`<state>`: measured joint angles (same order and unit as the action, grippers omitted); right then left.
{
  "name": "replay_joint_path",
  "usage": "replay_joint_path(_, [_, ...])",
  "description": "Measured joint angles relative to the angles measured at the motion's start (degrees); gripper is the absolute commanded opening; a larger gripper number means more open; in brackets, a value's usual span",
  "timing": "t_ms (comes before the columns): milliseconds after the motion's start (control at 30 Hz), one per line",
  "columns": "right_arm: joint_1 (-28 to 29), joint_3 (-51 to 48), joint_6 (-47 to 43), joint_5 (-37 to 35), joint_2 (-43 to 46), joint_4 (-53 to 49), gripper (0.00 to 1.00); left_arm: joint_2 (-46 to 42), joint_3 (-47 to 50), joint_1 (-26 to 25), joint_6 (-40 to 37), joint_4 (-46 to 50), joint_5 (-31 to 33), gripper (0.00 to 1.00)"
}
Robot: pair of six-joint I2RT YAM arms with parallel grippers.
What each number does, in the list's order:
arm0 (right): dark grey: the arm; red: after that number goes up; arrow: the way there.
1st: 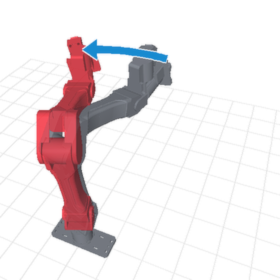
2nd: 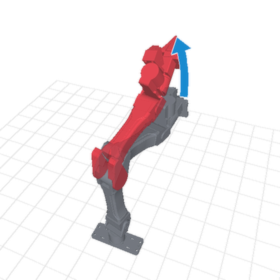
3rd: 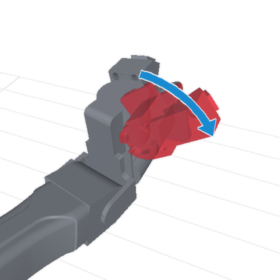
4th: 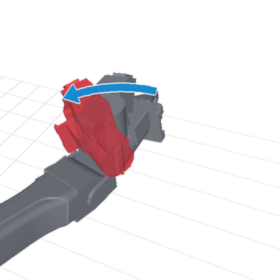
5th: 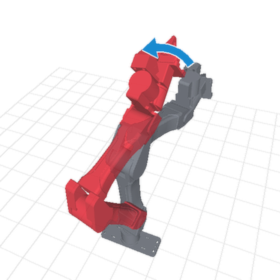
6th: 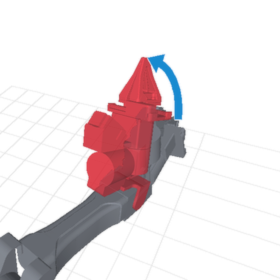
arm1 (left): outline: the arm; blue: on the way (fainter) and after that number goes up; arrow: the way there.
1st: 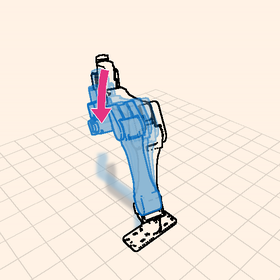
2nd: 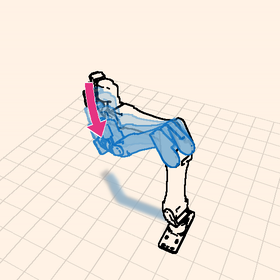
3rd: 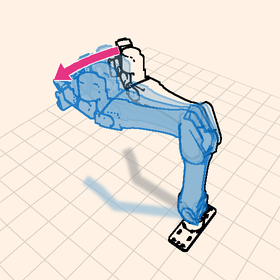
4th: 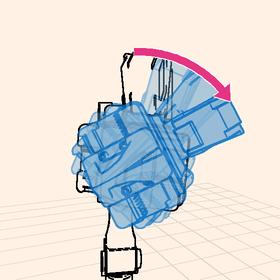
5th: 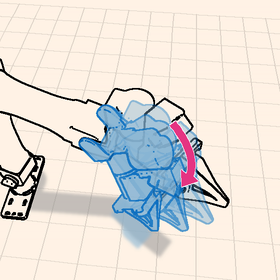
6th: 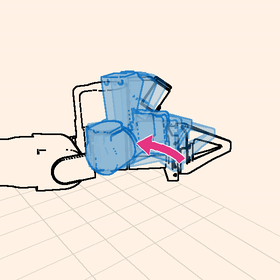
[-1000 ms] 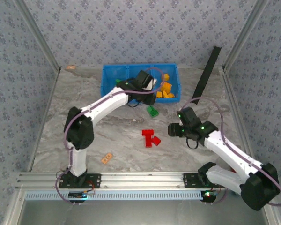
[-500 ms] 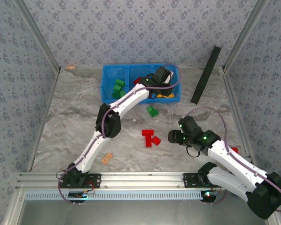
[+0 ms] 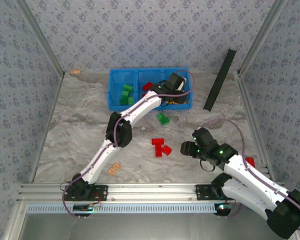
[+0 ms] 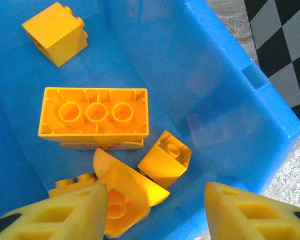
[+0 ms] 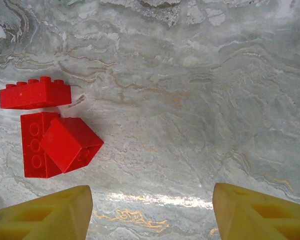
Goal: Sort the legos into containers by color
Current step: Place the lego in the container.
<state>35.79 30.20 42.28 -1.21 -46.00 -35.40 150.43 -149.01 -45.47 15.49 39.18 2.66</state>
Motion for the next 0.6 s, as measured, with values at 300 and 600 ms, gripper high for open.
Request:
replay_joint_path(300, [0.0,-0.63,0.0,0.22,-4.57,5.07,0.68,-5.35,0.9,-0.9,-2.71,3.58,-3.61,0.55])
replay_joint_path(600, [-0.48,5.81,-0.83,0.37,-20.26,14.88,0.68,-33.44,17.79,-2.16,-7.45,4.66,-2.71,0.66])
